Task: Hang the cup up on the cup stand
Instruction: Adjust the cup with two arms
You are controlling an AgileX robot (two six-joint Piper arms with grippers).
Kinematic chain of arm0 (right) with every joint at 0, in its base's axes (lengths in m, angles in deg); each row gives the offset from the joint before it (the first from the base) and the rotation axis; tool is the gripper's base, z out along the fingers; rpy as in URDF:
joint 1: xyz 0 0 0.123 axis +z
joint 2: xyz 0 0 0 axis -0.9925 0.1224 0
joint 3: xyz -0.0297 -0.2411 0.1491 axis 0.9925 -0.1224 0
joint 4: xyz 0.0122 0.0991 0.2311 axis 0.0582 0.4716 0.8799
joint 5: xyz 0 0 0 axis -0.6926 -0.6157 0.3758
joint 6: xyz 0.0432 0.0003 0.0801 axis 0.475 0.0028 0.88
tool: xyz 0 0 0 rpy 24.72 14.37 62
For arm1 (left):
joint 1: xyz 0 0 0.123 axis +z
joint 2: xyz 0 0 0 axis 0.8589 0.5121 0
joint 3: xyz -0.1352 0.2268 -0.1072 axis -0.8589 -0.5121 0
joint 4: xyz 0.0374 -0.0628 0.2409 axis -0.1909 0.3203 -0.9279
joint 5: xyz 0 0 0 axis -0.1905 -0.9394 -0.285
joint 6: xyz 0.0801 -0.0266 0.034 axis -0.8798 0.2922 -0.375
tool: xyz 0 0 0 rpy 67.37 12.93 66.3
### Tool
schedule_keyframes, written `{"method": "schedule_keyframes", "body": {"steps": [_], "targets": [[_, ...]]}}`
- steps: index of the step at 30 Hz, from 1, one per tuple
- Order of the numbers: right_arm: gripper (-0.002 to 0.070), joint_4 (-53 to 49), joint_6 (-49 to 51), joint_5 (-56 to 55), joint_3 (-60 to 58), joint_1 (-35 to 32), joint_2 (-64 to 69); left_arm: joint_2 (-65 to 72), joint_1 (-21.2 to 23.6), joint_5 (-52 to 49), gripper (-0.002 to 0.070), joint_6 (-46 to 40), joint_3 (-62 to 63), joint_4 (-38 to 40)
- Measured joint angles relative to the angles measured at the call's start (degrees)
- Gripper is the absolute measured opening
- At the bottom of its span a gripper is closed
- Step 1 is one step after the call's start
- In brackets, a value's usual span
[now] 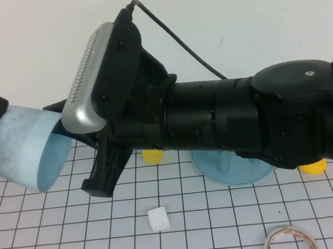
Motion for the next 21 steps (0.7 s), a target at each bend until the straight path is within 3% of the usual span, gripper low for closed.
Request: {"method": "schedule_keyframes", "body": {"steps": [3,8,10,14,21], "targets": [[0.0117,-0.15,0.25,0.62,0.00,0.00,0.12,0.00,0.00,0.00,0.0568,-4.59,0.10,0.12],[0.0386,-0.58,0.49,1.41,0.00,0.00,0.23,0.00,0.00,0.48,0.0568,-13.44,0.21,0.27],[0.0450,-0.62,0.99,1.41,0.00,0.00,0.23,0.00,0.00,0.48,0.0568,-15.42,0.21,0.50],[0.0496,-3.35,4.77,2.78,-0.72,0.00,0.23,0.00,0.00,0.48,0.0568,-17.75,0.42,0.61],[0.0508,-14.49,12.46,2.62,-7.85,0.00,-4.90,0.00,0.00,1.18,0.0568,-27.02,3.03,-0.25]]}}
